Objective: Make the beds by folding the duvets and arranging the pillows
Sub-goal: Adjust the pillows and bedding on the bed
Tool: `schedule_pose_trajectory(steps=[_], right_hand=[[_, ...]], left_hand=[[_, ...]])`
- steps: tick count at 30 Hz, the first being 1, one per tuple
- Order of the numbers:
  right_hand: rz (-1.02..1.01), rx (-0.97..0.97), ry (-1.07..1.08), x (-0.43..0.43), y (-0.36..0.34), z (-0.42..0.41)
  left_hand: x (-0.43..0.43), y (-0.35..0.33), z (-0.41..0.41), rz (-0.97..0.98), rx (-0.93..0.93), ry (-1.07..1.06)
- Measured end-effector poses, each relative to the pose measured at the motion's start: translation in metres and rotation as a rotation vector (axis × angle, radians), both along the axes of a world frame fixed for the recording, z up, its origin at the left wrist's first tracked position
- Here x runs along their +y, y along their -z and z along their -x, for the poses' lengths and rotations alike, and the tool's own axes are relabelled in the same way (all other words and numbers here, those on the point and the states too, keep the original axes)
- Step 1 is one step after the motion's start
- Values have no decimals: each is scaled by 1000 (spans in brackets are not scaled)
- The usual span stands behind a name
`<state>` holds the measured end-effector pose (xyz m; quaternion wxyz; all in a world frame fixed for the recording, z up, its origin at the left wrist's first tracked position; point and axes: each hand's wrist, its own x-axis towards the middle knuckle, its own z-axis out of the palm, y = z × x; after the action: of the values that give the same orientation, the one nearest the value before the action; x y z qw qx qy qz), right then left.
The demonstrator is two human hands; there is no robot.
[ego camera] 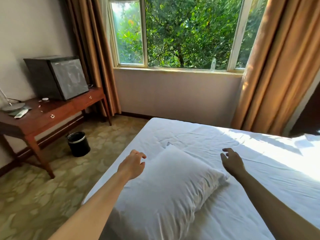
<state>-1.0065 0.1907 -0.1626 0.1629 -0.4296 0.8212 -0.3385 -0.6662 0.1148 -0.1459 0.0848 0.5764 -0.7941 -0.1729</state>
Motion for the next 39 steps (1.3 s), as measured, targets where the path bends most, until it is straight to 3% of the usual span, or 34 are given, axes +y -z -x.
schedule_pose_trajectory(steps=[11,18,27,32,34,37,39], right_hand=[[-46,-42,-9,-133,28,4],[-36,-138,215,-158,74,-3],[-388,-86,306,-192,162,-12],[-525,-80,311,-202,270,-38],[-617,-168,433,-192,313,-52],[-533,-381,869,-178,353,-61],[-512,-468,917,-175,362,-60]], left_hand=[[-170,30,24,-45,3,55],[-269,70,47,-143,-52,188],[-374,162,81,-353,-257,439],[-372,265,103,-591,-128,365],[-362,306,104,-635,-62,305],[-356,351,93,-639,7,167],[-356,363,83,-738,75,19]])
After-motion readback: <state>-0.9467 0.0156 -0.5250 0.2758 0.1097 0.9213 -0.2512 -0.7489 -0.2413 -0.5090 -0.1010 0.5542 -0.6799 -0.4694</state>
